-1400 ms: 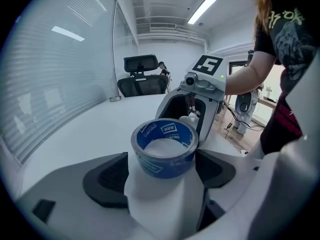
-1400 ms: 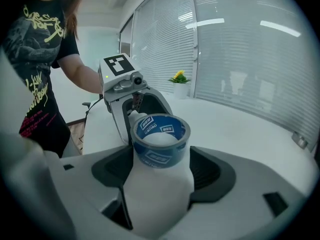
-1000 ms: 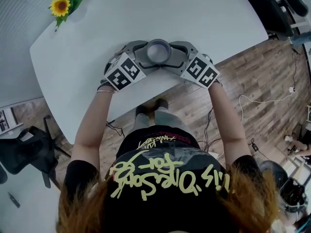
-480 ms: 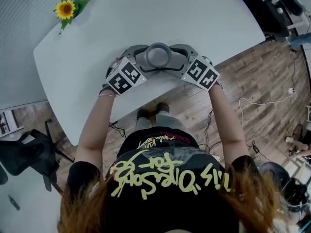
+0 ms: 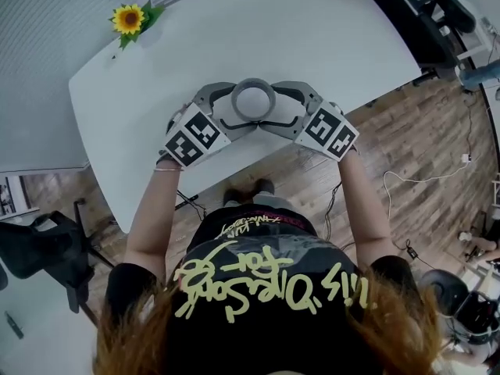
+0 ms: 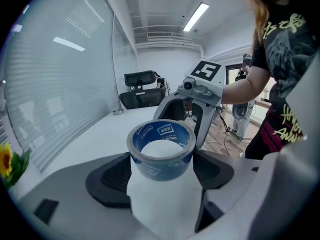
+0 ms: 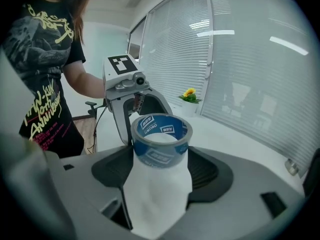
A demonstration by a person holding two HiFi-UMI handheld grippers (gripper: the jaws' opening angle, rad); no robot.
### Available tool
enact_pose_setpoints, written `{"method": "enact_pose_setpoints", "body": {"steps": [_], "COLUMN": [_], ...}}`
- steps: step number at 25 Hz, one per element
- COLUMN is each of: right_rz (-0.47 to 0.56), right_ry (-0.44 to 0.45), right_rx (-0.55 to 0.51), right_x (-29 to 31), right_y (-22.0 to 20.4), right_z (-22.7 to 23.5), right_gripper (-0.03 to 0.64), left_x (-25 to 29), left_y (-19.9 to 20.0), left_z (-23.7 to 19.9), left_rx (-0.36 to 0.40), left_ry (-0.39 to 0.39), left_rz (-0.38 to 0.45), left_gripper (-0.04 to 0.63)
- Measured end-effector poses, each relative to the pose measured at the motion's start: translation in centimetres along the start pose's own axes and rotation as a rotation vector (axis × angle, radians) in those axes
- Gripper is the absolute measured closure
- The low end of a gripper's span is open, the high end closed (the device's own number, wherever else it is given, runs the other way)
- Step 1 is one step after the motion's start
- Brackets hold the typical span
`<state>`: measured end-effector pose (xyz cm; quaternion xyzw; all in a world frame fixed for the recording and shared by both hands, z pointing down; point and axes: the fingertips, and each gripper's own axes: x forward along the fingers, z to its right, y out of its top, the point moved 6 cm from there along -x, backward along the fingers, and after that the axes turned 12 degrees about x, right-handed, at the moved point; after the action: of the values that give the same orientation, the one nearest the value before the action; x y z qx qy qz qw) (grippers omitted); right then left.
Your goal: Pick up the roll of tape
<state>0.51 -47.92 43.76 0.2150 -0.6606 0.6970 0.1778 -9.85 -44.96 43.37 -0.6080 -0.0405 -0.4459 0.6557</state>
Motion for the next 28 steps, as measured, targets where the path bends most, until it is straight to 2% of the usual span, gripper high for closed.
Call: {"method": "enact_pose_setpoints", "body": {"steps": [12,20,28], "right_rz": [0.072,0.125,0.18], "right_ry": [-0.049,-0.067,-0.104], "right_rx": [-0.08,-0.091,-0.081], "right_x": [-1.1,-1.3,-1.8], "right_y": [6.8,10.2,11.9], "right_z": [-4.1,-7.2,-11.2], "right_gripper": [0.284,0.284,0.284], "left_x": [-7.6,-12.1,-15.8], "left_y": [2.4,3.1,3.6], "left_z": [-0.2,0.2,2.2], "left_rx": [0.043,0.062,0.122], "left_ry": [0.046,0.034,0.024], "left_rz": [0.041,0.065,0.094], "left_gripper": [0.213,0.215,0.215]}}
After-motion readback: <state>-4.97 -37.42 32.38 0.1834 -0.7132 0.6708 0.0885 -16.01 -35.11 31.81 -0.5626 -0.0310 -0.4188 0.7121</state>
